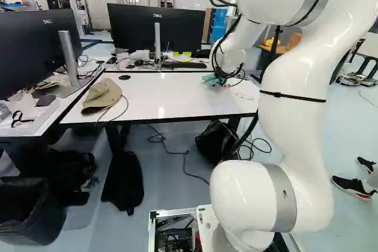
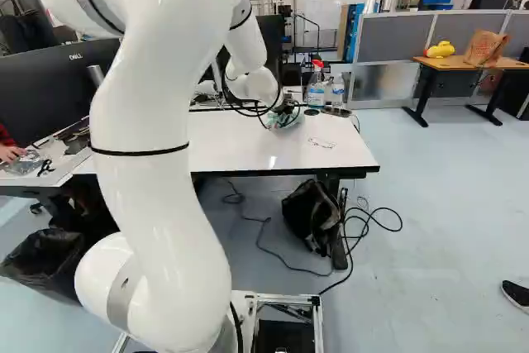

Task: Clean the table with the green towel

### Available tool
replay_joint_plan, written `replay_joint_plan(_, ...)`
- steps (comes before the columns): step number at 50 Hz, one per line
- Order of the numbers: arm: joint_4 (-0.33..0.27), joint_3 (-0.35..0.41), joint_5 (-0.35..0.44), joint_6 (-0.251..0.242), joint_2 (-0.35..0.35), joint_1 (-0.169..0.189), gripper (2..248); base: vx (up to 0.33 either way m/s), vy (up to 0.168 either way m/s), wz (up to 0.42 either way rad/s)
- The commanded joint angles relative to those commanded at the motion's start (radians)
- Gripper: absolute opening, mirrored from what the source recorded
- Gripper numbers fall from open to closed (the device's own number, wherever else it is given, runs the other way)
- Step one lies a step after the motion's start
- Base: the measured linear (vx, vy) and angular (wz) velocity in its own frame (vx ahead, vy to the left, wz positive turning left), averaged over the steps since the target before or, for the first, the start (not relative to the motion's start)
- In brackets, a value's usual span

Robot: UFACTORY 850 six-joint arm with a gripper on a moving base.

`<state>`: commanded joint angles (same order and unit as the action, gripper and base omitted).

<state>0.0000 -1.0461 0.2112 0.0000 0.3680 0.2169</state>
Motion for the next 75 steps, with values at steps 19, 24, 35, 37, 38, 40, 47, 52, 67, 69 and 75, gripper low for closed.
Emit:
replay_joint_plan(19, 0.0, 0.037, 0.0, 0.0, -0.03, 0.014, 42, 0.0, 0.0, 0.0)
replay_joint_plan(24, 0.0, 0.037, 0.0, 0.0, -0.03, 0.014, 42, 0.0, 0.0, 0.0)
replay_joint_plan(35, 0.0, 0.038, 0.0, 0.0, -0.035, 0.014, 42, 0.0, 0.0, 0.0)
replay_joint_plan(37, 0.0, 0.04, 0.0, 0.0, -0.039, 0.014, 42, 0.0, 0.0, 0.0)
replay_joint_plan(38, 0.0, 0.041, 0.0, 0.0, -0.042, 0.014, 42, 0.0, 0.0, 0.0)
replay_joint_plan(40, 0.0, 0.045, 0.0, 0.0, -0.048, 0.015, 42, 0.0, 0.0, 0.0)
replay_joint_plan(47, 0.0, 0.071, 0.0, 0.0, -0.084, 0.022, 42, 0.0, 0.0, 0.0)
replay_joint_plan(52, 0.0, 0.094, 0.0, 0.0, -0.114, 0.031, 42, 0.0, 0.0, 0.0)
replay_joint_plan(67, 0.0, 0.143, 0.0, 0.0, -0.176, 0.069, 42, 0.0, 0.0, 0.0)
replay_joint_plan(69, 0.0, 0.148, 0.0, 0.0, -0.18, 0.075, 42, 0.0, 0.0, 0.0)
replay_joint_plan(75, 0.0, 0.16, 0.0, 0.0, -0.191, 0.093, 42, 0.0, 0.0, 0.0)
